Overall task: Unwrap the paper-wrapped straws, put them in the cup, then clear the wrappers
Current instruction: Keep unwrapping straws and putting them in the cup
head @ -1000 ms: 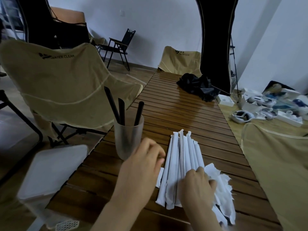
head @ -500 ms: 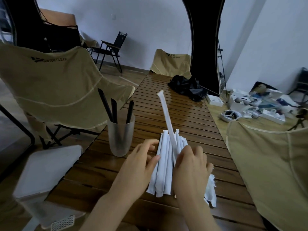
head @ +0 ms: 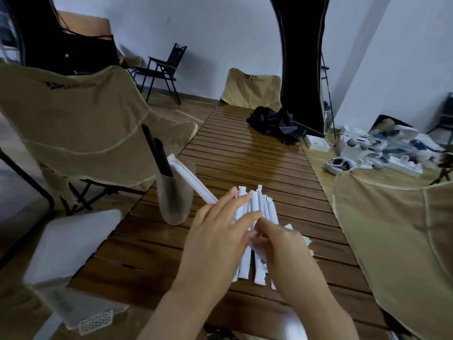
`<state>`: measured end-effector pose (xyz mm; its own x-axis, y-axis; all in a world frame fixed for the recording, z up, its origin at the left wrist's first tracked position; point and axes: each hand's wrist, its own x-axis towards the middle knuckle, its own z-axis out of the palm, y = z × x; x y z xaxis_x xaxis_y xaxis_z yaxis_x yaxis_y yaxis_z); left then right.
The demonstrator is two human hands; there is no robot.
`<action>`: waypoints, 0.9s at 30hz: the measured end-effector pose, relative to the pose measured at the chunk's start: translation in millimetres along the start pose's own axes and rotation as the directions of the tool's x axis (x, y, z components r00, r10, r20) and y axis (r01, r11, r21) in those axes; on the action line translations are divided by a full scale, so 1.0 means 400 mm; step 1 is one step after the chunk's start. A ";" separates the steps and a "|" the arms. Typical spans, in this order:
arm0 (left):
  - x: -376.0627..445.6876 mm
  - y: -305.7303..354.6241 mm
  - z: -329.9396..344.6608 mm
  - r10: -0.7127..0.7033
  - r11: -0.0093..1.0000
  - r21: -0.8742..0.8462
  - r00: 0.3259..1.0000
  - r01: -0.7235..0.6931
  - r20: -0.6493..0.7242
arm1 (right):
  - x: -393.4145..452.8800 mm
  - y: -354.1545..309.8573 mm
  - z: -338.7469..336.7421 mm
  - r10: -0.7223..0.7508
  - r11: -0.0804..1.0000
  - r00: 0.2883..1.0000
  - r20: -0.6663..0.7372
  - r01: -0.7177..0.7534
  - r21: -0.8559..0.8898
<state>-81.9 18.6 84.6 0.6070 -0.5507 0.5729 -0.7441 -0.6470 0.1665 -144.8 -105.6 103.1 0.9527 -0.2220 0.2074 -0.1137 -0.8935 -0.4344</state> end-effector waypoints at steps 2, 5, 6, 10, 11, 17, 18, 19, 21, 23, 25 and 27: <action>-0.001 -0.011 0.015 -0.001 1.000 0.028 0.998 0.000 0.056 | 0.016 -0.001 -0.015 -0.050 0.998 0.998 -0.027 0.049 -0.025; -0.002 -0.026 0.032 -0.007 1.000 -0.021 0.996 0.009 0.093 | 0.019 0.005 -0.020 -0.064 0.994 0.993 -0.104 0.054 -0.094; -0.002 -0.027 0.036 -0.006 0.999 -0.031 0.995 0.009 0.100 | 0.017 0.007 -0.021 -0.051 0.994 0.992 -0.115 0.039 -0.107; 0.005 -0.017 0.028 0.008 0.998 -0.066 0.997 -0.003 0.075 | -0.004 0.031 -0.040 0.019 0.996 0.993 -0.117 -0.030 -0.090; 0.007 -0.013 0.023 0.019 0.998 -0.068 0.998 -0.015 0.053 | -0.009 0.036 -0.045 0.019 0.996 0.992 -0.123 -0.029 -0.081; 0.012 0.012 -0.004 0.083 0.995 -0.049 0.995 -0.086 -0.058 | -0.020 0.068 -0.071 -0.087 0.991 0.975 -0.206 0.064 -0.114; 0.009 0.012 -0.006 0.080 0.995 -0.060 0.995 -0.084 -0.065 | -0.020 0.067 -0.075 -0.119 0.988 0.971 -0.208 0.096 -0.118; 0.008 0.011 -0.008 0.077 0.994 -0.076 0.995 -0.082 -0.068 | -0.020 0.066 -0.075 -0.153 0.984 0.968 -0.200 0.130 -0.123; 0.004 0.004 -0.011 0.069 0.990 -0.119 0.997 -0.074 -0.045 | -0.018 0.056 -0.068 -0.182 0.979 0.969 -0.169 0.164 -0.117; 0.002 -0.010 -0.013 0.048 0.986 -0.158 0.999 -0.050 -0.018 | -0.011 0.050 -0.051 -0.185 0.981 0.970 -0.156 0.173 -0.086; 0.002 -0.028 -0.015 0.047 0.988 -0.147 0.999 -0.046 0.002 | -0.003 0.046 -0.026 -0.180 0.984 0.968 -0.172 0.178 -0.028; -0.001 -0.044 -0.012 0.029 0.988 -0.151 0.999 -0.023 0.038 | 0.006 0.041 0.004 -0.152 0.986 0.970 -0.188 0.163 0.044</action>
<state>-70.5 32.7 85.3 0.5956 -0.5890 0.5462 -0.7913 -0.5473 0.2726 -144.0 -120.1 94.8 0.8887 -0.1531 0.4321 0.0556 -0.8996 -0.4331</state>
